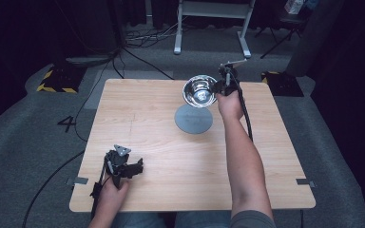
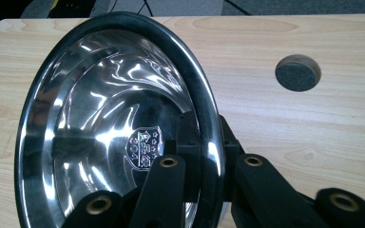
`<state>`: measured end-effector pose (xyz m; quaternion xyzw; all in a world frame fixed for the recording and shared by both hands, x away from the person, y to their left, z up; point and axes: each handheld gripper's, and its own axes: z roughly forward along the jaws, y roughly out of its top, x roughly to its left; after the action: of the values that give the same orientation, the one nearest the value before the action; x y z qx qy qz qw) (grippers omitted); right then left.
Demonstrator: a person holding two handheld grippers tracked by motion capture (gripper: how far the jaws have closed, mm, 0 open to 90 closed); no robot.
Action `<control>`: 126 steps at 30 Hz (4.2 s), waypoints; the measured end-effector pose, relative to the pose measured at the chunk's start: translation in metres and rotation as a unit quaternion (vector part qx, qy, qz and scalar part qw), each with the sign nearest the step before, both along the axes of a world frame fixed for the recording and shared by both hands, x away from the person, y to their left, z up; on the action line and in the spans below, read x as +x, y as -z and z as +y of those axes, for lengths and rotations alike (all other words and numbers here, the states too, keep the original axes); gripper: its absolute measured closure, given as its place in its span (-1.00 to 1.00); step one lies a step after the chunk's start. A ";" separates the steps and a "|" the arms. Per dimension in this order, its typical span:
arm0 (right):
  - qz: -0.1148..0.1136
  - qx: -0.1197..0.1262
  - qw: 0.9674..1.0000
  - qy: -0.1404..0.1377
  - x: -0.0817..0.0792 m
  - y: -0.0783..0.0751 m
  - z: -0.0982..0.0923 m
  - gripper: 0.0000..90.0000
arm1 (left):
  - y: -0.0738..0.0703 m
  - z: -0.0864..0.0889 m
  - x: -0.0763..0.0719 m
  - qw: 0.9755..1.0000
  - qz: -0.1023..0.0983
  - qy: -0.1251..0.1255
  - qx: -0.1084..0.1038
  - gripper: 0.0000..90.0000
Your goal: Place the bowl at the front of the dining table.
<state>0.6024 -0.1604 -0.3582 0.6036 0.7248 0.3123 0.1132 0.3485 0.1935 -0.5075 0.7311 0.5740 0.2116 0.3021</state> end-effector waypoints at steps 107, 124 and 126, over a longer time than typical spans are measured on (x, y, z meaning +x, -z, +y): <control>-0.051 -0.046 0.993 -0.092 -0.098 -0.009 -0.030 0.15 | 0.000 0.000 0.000 1.000 0.000 0.003 0.001 -0.69; -0.052 -0.031 0.992 -0.107 -0.149 -0.007 -0.071 0.04 | 0.000 0.000 0.000 1.000 0.000 0.003 0.000 -0.69; -0.050 -0.028 0.993 -0.108 -0.156 -0.004 -0.078 0.03 | 0.000 0.000 -0.001 1.000 0.000 0.003 0.000 -0.69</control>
<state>0.4463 -0.2379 -0.3544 0.5023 0.7877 0.3315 0.1319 0.3479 0.1940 -0.5076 0.7328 0.5716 0.2113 0.3027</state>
